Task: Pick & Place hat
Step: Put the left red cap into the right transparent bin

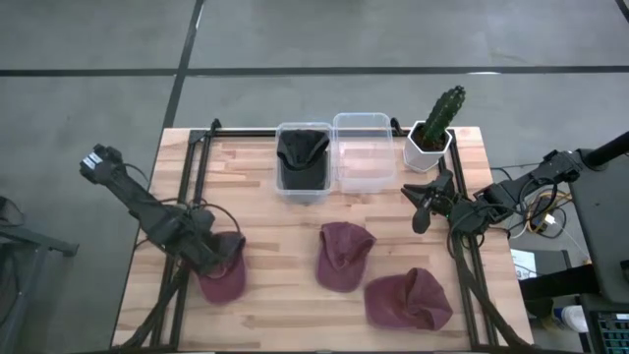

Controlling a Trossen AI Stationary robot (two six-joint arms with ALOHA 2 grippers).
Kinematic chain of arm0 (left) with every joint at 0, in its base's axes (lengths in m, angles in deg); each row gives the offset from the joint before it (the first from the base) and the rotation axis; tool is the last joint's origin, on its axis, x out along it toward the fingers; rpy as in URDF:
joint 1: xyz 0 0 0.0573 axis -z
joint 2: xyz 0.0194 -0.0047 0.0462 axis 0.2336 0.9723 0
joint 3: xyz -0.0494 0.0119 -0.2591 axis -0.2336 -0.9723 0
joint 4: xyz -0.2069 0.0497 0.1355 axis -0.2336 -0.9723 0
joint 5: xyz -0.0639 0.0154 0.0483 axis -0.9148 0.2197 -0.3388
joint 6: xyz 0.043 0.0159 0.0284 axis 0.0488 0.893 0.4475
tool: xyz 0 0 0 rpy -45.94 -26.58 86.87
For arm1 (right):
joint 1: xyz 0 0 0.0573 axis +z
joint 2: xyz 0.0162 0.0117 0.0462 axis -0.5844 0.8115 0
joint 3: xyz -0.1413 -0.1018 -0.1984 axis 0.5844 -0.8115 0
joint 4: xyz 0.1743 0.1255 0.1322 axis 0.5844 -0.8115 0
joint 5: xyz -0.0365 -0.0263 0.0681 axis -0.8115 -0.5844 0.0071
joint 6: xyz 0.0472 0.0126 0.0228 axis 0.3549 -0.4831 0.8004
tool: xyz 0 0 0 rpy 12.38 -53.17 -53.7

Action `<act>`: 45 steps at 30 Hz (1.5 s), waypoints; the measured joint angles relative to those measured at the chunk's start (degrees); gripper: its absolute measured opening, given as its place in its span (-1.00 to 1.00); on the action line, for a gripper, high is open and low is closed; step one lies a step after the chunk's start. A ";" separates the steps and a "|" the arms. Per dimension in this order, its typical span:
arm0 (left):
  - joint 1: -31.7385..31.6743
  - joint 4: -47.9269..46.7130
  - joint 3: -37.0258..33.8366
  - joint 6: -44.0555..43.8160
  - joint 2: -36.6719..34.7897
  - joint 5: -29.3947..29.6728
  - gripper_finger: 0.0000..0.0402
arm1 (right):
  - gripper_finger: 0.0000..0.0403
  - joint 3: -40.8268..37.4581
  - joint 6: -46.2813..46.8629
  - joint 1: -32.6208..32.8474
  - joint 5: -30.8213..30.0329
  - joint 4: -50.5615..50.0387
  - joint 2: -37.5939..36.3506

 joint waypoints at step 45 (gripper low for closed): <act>2.76 12.59 -14.78 -10.15 0.02 -27.04 -0.15 | -0.71 0.00 0.01 0.00 0.00 0.00 -0.02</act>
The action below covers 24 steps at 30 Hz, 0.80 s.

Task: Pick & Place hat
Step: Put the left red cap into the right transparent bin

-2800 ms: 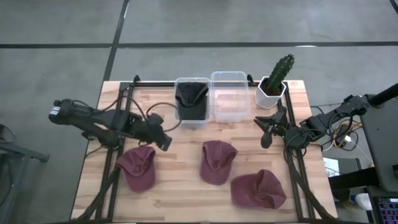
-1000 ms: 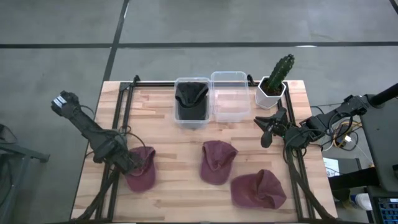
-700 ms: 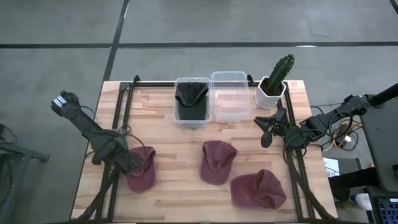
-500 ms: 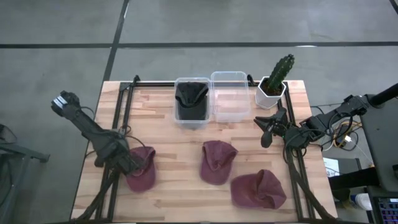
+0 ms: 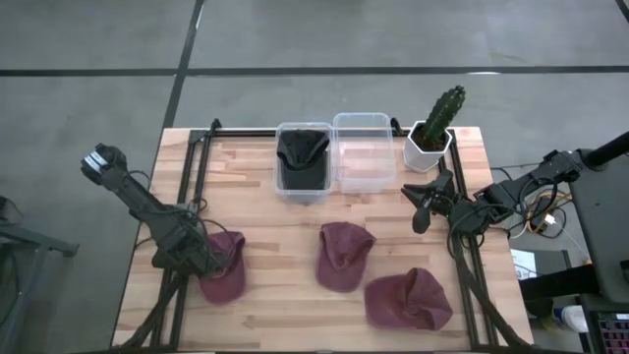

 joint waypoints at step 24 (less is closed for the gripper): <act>0.00 9.45 -1.11 1.04 -0.02 16.31 -0.15 | -0.71 0.00 -1.50 0.00 0.00 0.11 0.01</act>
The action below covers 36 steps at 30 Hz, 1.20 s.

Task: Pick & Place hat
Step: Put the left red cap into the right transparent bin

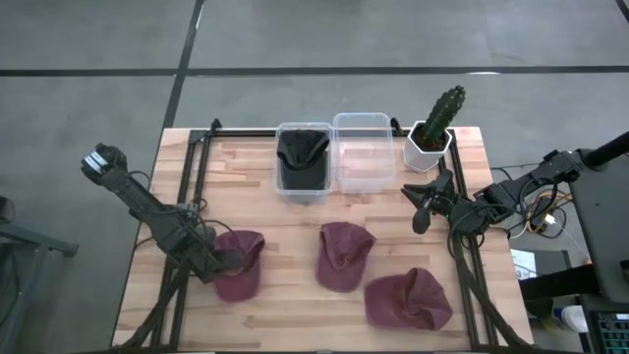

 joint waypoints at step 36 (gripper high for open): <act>-0.04 26.97 -12.98 5.60 0.13 6.96 -0.15 | -0.71 0.00 0.22 0.00 0.00 0.15 -0.01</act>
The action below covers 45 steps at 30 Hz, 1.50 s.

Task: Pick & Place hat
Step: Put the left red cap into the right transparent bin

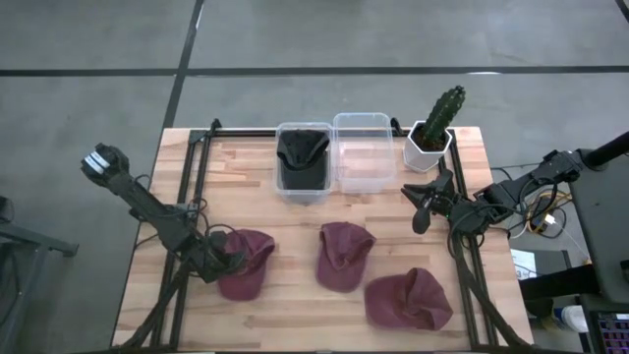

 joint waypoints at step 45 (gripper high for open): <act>-0.11 -3.97 -0.09 0.02 -0.02 4.46 -0.18 | -0.71 0.00 1.33 0.00 0.02 -0.07 0.00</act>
